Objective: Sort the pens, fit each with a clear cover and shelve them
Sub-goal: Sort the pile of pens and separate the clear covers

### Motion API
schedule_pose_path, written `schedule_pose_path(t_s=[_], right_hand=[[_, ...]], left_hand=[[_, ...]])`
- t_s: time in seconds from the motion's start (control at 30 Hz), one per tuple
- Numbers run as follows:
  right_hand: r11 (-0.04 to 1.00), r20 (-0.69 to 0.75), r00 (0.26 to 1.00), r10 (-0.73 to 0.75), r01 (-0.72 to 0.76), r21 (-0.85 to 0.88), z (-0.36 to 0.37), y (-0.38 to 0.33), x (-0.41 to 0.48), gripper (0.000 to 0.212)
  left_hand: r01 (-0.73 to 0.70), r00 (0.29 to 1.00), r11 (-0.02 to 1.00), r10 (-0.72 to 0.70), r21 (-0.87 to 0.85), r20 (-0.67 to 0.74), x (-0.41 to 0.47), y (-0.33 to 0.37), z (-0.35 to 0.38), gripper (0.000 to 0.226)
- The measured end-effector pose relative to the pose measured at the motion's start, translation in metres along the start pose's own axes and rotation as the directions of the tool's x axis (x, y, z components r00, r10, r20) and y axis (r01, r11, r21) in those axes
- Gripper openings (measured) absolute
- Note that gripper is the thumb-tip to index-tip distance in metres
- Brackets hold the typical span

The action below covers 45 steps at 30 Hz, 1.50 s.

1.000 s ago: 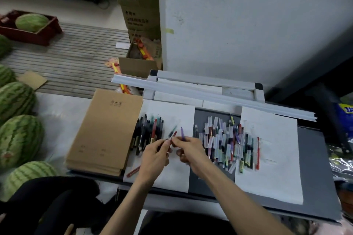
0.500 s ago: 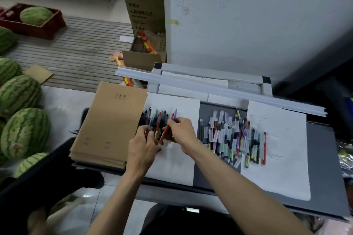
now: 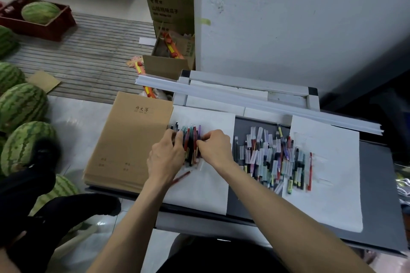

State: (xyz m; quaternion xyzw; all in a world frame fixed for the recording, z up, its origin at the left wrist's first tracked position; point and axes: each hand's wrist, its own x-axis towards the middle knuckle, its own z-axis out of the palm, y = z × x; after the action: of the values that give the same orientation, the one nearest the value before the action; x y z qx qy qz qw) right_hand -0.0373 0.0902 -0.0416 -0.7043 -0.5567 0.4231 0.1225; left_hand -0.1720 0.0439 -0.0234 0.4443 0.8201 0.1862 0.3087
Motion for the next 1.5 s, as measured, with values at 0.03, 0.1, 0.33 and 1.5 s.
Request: schedule_pose_path(t_s=[0.03, 0.1, 0.33, 1.5], right_hand=[[1.000, 0.003, 1.000, -0.005, 0.005, 0.005, -0.002, 0.000, -0.002, 0.020], [1.000, 0.002, 1.000, -0.016, 0.016, 0.005, -0.005, 0.001, -0.003, 0.020], [0.996, 0.035, 0.997, -0.065, 0.062, 0.062, -0.012, 0.018, -0.005, 0.021], [0.999, -0.177, 0.983, -0.038, 0.034, -0.029, -0.089, 0.086, -0.041, 0.043]], left_hand=[[-0.033, 0.999, 0.999, 0.033, 0.014, -0.001, 0.000, -0.002, 0.001, 0.034], [-0.091, 0.996, 0.996, 0.092, 0.010, -0.002, 0.002, -0.005, 0.002, 0.032], [-0.160, 0.986, 0.987, 0.161, -0.031, 0.041, 0.008, -0.004, 0.002, 0.027], [-0.259, 0.966, 0.899, 0.236, 0.353, 0.107, -0.067, -0.036, 0.011, 0.005]])
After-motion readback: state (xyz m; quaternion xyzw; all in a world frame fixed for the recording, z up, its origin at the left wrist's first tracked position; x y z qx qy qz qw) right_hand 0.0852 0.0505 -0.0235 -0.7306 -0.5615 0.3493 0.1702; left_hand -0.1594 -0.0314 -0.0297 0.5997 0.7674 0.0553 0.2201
